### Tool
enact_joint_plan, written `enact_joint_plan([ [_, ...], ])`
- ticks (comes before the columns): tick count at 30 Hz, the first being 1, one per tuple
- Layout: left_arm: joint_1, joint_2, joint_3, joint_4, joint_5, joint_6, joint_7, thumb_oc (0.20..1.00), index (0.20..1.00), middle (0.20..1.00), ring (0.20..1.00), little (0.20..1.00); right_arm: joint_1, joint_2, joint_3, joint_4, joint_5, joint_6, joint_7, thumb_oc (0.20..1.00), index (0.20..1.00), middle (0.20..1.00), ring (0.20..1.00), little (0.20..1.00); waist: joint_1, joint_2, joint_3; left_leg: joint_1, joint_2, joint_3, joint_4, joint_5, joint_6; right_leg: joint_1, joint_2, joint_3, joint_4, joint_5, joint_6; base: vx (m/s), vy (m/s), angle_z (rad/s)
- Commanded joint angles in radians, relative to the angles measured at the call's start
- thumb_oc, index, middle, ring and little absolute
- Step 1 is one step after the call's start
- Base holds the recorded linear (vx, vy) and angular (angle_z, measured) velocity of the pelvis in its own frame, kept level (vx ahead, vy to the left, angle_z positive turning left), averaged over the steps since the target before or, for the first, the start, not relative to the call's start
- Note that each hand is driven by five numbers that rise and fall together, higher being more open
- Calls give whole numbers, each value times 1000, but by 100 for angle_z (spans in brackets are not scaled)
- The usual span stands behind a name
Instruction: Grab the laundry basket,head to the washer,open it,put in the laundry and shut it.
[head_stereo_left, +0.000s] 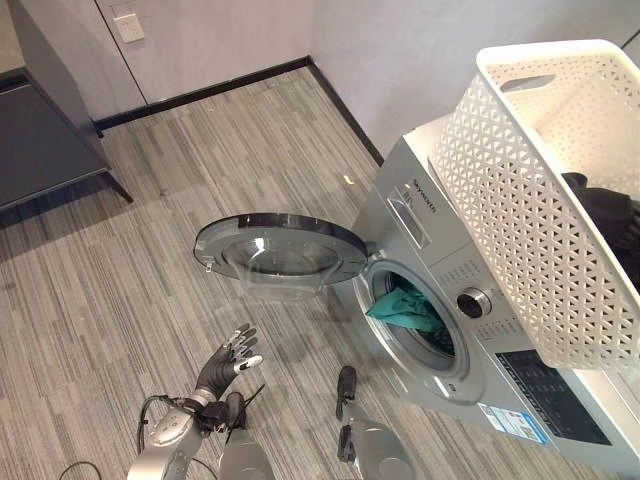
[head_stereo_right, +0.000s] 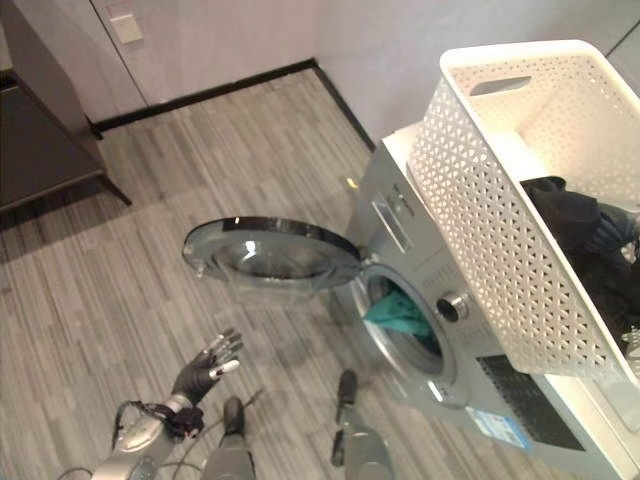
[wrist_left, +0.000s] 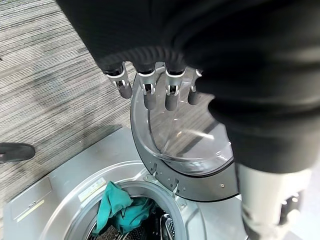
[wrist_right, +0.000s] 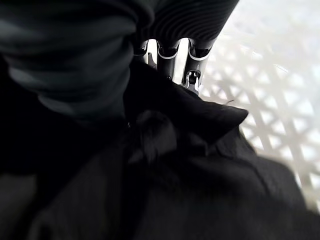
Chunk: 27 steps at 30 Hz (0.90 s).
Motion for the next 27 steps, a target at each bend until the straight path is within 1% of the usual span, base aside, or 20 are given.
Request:
enact_joint_plan([
  [1, -36, 32, 28, -89, -17, -32, 6, 1000, 1000, 1000, 1000, 1000, 110, 100, 193, 27, -46, 3, 22, 200, 200, 200, 200, 200, -5, 17, 45, 7, 27, -32, 50, -25, 9, -48, -33, 71, 108, -121, 40, 0, 0, 0],
  [3, -30, 35, 40, -97, -19, -31, 5, 1000, 1000, 1000, 1000, 1000, 140, 113, 115, 46, -38, 4, -17, 200, 200, 200, 200, 200, -11, 16, 32, 17, 25, -29, 46, -31, 12, -42, -32, 76, 103, -121, 41, 0, 0, 0],
  [7, -12, 41, 65, -113, -24, -31, -4, 1000, 1000, 1000, 1000, 1000, 198, 139, -85, 56, 12, 7, -112, 200, 200, 200, 200, 200, -21, 14, 9, 47, 26, -20, 47, -52, 16, -15, -27, 86, 98, -126, 43, 14, 12, -2],
  [8, 1, 45, 85, -127, -22, -30, -10, 1000, 1000, 1000, 1000, 1000, 235, 141, -206, 61, 43, 1, -158, 200, 200, 200, 200, 200, -30, 12, -11, 63, 27, -16, 44, -59, 19, -2, -26, 89, 94, -127, 43, 35, 13, -2],
  [10, 2, 47, 88, -128, -23, -29, -12, 1000, 1000, 1000, 1000, 1000, 258, 144, -260, 58, 58, -1, -176, 200, 200, 200, 200, 200, -29, 8, -20, 64, 24, -15, 43, -58, 21, -2, -28, 89, 92, -123, 43, 10, 4, -2],
  [12, 10, 49, 98, -135, -22, -27, -18, 1000, 1000, 1000, 1000, 1000, 284, 165, -365, 73, 87, -8, -225, 200, 200, 200, 200, 200, -35, 6, -40, 81, 25, -12, 40, -66, 22, 16, -25, 92, 88, -125, 45, 45, 5, -10],
  [13, 8, 52, 104, -138, -24, -28, -18, 1000, 1000, 1000, 1000, 1000, 271, 174, -411, 92, 112, -6, -262, 200, 200, 200, 200, 200, -38, 6, -50, 93, 27, -12, 40, -75, 23, 29, -23, 92, 88, -130, 45, 86, 6, -10],
  [14, 10, 48, 117, -138, -21, -23, -15, 1000, 1000, 1000, 1000, 1000, 287, 197, -519, 79, 138, -13, -323, 200, 200, 200, 200, 200, -43, 2, -72, 112, 28, -11, 39, -85, 26, 51, -22, 91, 85, -134, 46, 88, 8, -7],
  [16, 8, 49, 115, -135, -19, -21, -13, 1000, 1000, 1000, 1000, 1000, 297, 209, -556, 73, 143, -14, -341, 200, 200, 200, 200, 200, -41, -1, -82, 116, 23, -12, 36, -83, 28, 57, -24, 91, 82, -132, 46, 52, 5, -4],
  [18, 12, 48, 125, -136, -15, -16, -11, 1000, 1000, 1000, 1000, 1000, 294, 219, -640, 36, 156, -18, -395, 200, 200, 200, 200, 200, -46, -1, -104, 139, 27, -11, 35, -98, 30, 80, -20, 92, 80, -138, 47, 64, 19, 0],
  [19, 9, 48, 125, -132, -13, -14, -11, 1000, 1000, 1000, 1000, 1000, 294, 229, -672, 17, 170, -24, -411, 200, 200, 200, 200, 200, -47, -5, -116, 144, 22, -11, 31, -97, 32, 86, -22, 93, 75, -134, 48, 66, 43, 1],
  [20, 8, 46, 125, -126, -7, -17, -11, 1000, 1000, 1000, 1000, 1000, 273, 231, -703, -4, 184, -42, -451, 200, 200, 200, 200, 200, -45, -12, -139, 158, 19, -8, 30, -106, 34, 99, -23, 93, 71, -131, 51, 50, 48, -1],
  [21, 4, 48, 125, -124, -3, -20, -9, 1000, 1000, 1000, 1000, 1000, 258, 226, -711, -12, 188, -43, -466, 200, 200, 200, 200, 200, -42, -16, -147, 167, 16, -6, 29, -111, 35, 107, -23, 96, 65, -127, 53, 54, 46, -5],
  [23, 2, 52, 124, -123, 2, -22, -2, 1000, 1000, 1000, 1000, 1000, 217, 218, -706, -19, 206, -48, -486, 200, 200, 200, 200, 200, -37, -25, -163, 178, 12, -1, 29, -119, 38, 117, -22, 100, 58, -119, 55, 35, 37, -9],
  [25, 5, 54, 127, -131, 4, -24, 0, 1000, 1000, 1000, 1000, 1000, 159, 211, -663, -18, 230, -50, -483, 200, 200, 200, 200, 200, -32, -36, -171, 191, 8, 8, 33, -128, 42, 125, -23, 113, 52, -113, 58, 22, 33, -9],
  [26, 6, 53, 128, -131, 4, -23, 0, 1000, 1000, 1000, 1000, 1000, 155, 210, -659, -17, 230, -50, -483, 200, 200, 200, 200, 200, -32, -36, -171, 192, 8, 8, 33, -128, 42, 125, -23, 114, 51, -113, 58, -3, 50, -9],
  [27, 12, 54, 126, -133, 1, -23, -1, 1000, 1000, 1000, 1000, 1000, 118, 207, -624, 3, 249, -48, -478, 200, 200, 200, 200, 200, -23, -44, -173, 198, 4, 12, 37, -133, 45, 128, -24, 121, 47, -107, 60, -9, 35, -6],
])
